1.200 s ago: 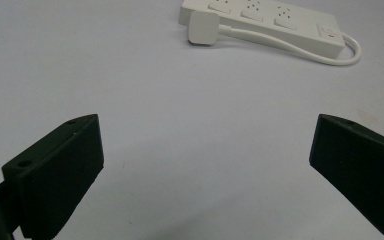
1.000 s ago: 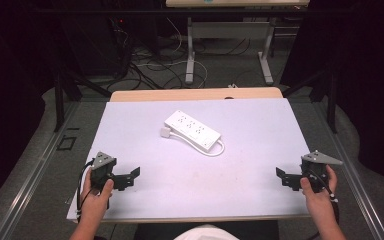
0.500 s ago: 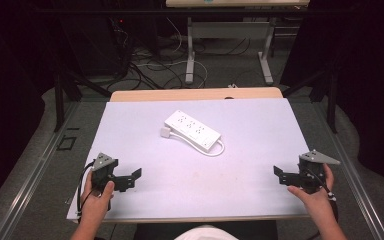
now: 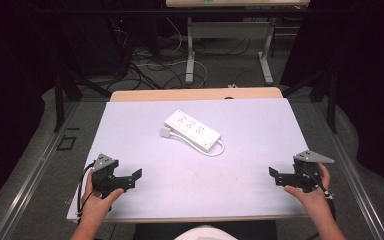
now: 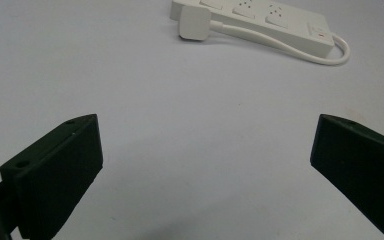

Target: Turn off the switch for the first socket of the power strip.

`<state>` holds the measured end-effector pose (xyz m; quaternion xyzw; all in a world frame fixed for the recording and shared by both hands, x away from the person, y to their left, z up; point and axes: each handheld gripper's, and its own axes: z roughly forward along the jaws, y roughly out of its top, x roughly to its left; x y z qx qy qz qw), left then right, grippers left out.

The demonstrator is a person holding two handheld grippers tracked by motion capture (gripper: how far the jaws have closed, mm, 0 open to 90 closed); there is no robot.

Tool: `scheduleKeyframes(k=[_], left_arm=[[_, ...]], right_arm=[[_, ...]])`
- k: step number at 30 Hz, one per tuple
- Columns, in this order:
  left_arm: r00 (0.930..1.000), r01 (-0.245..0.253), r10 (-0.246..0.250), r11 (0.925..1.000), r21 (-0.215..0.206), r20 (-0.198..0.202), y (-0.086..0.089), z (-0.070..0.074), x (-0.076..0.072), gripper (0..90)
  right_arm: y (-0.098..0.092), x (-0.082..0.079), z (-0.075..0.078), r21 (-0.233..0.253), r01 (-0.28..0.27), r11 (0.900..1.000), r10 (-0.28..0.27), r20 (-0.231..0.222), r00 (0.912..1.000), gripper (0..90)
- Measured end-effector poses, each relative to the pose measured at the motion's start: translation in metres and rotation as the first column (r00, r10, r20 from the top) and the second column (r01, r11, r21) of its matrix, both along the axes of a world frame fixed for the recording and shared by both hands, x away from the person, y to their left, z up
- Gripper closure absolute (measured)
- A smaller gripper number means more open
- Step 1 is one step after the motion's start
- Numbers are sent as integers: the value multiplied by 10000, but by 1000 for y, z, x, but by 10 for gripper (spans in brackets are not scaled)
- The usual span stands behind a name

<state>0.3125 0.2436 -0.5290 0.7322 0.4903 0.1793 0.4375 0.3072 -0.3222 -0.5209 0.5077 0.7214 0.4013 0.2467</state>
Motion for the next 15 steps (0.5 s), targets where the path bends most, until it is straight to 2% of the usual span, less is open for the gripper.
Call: scheduleKeyframes(k=[4, 7, 12, 15], left_arm=[[9999, -132, 132, 9999, -71, 61, 0, 0, -1, 2], [9999, -131, 131, 9999, -42, 94, 1, 1, -1, 2], [9995, -282, 282, 9996, 37, 120, 1, 1, -2, 2], [9991, -411, 410, 9991, 52, 84, 2, 1, -3, 2]], right_arm=[[5, 0, 1, 45, -326, 9995, 324, 411, 9986, 0], [10, 1, 2, -115, -455, 9989, 459, 455, 9979, 0], [20, 0, 3, -212, -446, 9988, 451, 253, 9987, 0], [25, 0, 5, -428, -545, 9976, 553, 162, 9983, 0]])
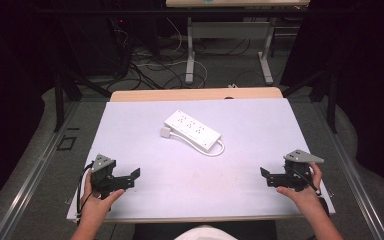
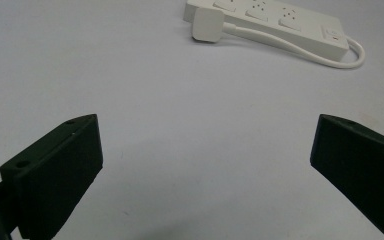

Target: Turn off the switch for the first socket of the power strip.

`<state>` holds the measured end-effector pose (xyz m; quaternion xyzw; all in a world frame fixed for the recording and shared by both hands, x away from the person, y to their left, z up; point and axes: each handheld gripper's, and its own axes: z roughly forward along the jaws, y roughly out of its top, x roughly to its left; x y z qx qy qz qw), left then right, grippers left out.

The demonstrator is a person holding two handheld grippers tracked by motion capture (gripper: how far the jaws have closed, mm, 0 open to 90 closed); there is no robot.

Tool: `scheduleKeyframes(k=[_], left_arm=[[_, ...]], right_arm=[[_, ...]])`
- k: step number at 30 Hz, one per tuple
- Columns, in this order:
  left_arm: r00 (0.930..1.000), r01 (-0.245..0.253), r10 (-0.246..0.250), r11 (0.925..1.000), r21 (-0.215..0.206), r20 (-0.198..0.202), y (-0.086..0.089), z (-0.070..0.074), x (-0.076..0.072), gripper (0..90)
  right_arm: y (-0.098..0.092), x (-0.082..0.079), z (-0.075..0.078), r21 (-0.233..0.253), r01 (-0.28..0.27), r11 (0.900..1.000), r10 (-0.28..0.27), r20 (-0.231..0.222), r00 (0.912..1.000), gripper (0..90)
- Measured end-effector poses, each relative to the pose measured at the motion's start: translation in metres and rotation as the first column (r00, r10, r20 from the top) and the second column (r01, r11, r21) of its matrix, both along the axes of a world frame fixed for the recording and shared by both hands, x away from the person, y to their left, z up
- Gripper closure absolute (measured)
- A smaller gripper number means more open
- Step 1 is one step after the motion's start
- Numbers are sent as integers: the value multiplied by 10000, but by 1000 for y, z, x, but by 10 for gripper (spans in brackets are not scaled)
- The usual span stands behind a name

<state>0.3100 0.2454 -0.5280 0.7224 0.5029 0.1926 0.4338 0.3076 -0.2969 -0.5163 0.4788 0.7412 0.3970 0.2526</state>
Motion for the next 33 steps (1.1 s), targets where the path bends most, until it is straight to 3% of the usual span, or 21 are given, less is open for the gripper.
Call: scheduleKeyframes(k=[5, 15, 33], left_arm=[[9999, -132, 132, 9999, 13, 31, 1, 0, 0, 2], [9995, -234, 224, 9984, 515, 209, -1, 4, -3, 3], [9995, -311, 315, 9986, 422, -93, 1, 4, -3, 8]], right_arm=[[7, 2, 2, -238, -70, 9997, 68, -66, 10000, 0], [22, 7, 8, -566, -357, 9978, 337, -351, 9988, 0], [42, 21, 27, -350, -763, 9965, 745, -500, 9960, 0]])
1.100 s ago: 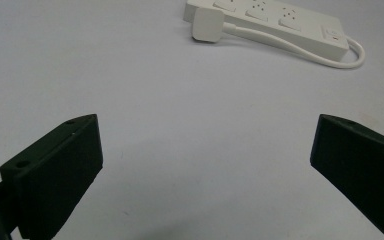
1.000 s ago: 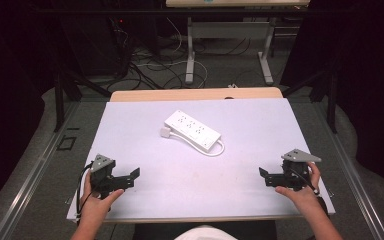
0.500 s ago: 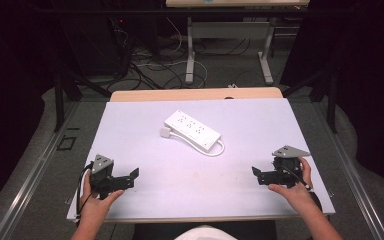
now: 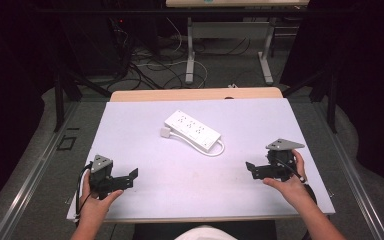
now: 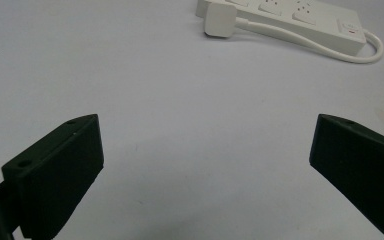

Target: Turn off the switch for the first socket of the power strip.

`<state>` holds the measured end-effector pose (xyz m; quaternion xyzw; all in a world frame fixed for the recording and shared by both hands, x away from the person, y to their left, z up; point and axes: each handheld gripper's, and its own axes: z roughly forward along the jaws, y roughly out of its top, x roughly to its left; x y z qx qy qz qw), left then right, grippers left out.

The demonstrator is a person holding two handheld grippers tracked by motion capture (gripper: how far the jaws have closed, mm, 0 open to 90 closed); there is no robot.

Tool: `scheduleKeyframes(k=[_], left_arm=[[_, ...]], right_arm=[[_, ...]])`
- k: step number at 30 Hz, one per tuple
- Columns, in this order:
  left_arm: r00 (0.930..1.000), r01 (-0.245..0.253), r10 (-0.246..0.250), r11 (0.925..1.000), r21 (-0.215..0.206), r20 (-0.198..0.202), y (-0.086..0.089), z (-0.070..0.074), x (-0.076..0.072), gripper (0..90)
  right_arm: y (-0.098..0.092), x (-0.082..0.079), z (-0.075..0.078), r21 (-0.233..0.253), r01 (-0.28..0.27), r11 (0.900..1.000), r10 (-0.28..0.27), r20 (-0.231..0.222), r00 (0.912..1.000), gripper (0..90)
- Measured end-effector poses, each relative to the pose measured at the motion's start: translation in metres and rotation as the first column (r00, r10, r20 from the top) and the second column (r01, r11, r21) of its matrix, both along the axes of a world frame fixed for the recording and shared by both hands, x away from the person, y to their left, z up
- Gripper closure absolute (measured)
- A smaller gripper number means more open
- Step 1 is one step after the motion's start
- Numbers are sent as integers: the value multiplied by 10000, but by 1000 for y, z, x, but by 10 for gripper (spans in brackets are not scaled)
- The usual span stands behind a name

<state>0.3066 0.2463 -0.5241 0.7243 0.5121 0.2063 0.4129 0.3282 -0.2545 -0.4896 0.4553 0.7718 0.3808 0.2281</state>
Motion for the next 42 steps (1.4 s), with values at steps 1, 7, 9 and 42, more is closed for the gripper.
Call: scheduleKeyframes(k=[1, 7, 9, 42], left_arm=[[10000, 30, -30, 10000, -17, -50, 0, 0, 0, 9], [9999, 68, -68, 10000, -32, -92, -1, 0, 0, 12], [9999, 69, -70, 10000, -32, -92, -1, 0, 0, 12], [9998, 99, -100, 9999, -44, -152, -1, 0, 0, 15]], right_arm=[[1, 1, 1, 55, -68, 10000, 68, -60, 10000, 0], [8, 5, 5, 51, -177, 9998, 177, -117, 9998, 8], [11, 7, 7, 71, -255, 9996, 256, -131, 9996, 11], [35, 34, 40, -416, -945, 9947, 922, -541, 9943, 143]])
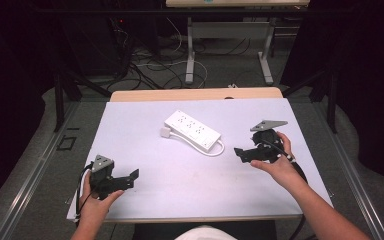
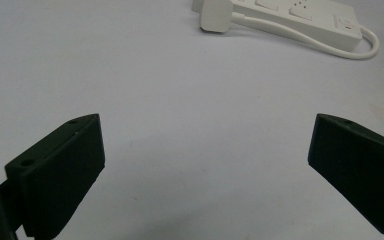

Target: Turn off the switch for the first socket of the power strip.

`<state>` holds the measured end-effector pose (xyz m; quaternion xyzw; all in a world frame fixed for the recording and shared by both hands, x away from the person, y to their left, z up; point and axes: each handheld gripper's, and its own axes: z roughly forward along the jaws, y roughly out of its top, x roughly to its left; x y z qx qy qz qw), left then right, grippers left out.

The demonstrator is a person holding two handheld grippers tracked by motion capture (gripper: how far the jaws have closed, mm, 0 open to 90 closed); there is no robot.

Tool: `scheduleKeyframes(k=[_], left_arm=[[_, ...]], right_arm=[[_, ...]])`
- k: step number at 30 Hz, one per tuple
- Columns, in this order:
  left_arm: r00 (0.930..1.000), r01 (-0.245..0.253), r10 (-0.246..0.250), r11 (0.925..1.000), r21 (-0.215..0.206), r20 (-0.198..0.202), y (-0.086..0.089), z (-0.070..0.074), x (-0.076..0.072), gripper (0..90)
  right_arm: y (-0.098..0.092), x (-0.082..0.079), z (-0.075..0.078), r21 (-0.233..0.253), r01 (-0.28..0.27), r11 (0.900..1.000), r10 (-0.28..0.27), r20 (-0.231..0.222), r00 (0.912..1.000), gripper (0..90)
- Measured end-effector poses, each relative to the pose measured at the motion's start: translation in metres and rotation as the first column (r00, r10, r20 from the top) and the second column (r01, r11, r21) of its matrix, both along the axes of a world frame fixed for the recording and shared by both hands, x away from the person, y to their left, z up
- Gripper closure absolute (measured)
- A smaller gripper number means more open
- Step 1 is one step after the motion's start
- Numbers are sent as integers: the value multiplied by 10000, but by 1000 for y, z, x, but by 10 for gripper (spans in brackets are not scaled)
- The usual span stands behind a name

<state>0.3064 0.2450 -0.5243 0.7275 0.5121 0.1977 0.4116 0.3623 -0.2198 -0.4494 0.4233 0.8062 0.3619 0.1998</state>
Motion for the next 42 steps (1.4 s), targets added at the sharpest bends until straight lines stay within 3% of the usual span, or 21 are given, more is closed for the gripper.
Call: scheduleKeyframes(k=[10, 22, 42], left_arm=[[10000, 15, -15, 10000, -8, -7, 0, 0, 0, 17], [10000, 22, -22, 10000, 25, -21, 0, 0, 0, 19], [10000, 20, -20, 10000, 58, -49, 0, 0, 0, 29]], right_arm=[[-2, 10, 2, -22, 55, 10000, -56, -346, 9994, 171], [-4, 22, 5, -255, 48, 9997, -64, -606, 9981, 289], [13, 48, 10, -652, -72, 9978, 11, -938, 9956, 353]])
